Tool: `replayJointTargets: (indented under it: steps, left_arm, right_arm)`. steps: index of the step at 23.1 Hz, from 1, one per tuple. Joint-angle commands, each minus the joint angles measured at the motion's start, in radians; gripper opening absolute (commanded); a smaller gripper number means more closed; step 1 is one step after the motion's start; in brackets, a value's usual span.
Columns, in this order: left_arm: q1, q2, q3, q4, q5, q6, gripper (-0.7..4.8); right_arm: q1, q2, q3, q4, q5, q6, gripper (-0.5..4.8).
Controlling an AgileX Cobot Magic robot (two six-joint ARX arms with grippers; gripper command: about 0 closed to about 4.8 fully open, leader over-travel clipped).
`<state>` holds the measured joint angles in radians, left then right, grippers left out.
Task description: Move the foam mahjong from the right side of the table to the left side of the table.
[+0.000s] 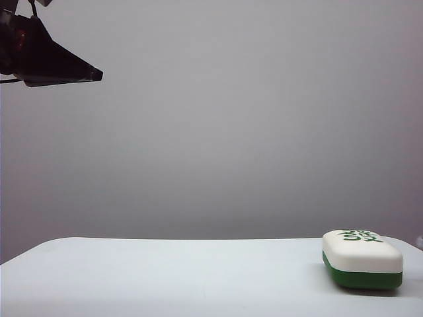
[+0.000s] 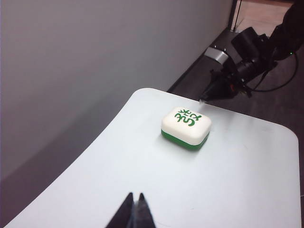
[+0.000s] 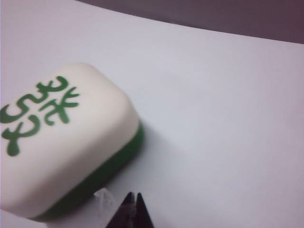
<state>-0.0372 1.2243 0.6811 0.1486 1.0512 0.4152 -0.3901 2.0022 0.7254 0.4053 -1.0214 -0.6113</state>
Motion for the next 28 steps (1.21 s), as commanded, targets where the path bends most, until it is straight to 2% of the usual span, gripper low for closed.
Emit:
replayJointTargets:
  steps: [1,6,15,18,22,28]
  left_arm:
    - [-0.001,0.015,0.004,0.040,0.008,0.003,-0.06]
    - [-0.001,0.038,0.004,0.040,0.008,0.003,-0.06]
    - [-0.001,0.040,0.004,0.040,0.008,0.003,-0.06]
    - [-0.001,0.040,0.004,0.040,0.008,0.003,-0.06]
    - [-0.001,0.040,0.004,0.040,0.008,0.003,-0.06]
    - [-0.001,0.040,0.004,0.040,0.008,0.004,-0.06]
  right_arm:
    - [0.068,-0.002,0.001,-0.013,0.039,-0.026,-0.05]
    - [0.165,0.003,0.001,-0.040,0.127,-0.048,-0.04]
    - [0.270,0.008,0.007,-0.072,0.229,-0.077,-0.05]
    - [0.321,0.010,0.092,-0.137,0.361,-0.029,-0.05]
    - [0.324,0.010,0.198,-0.225,0.373,0.037,-0.05]
    - [0.336,0.028,0.313,-0.342,0.398,0.036,-0.05]
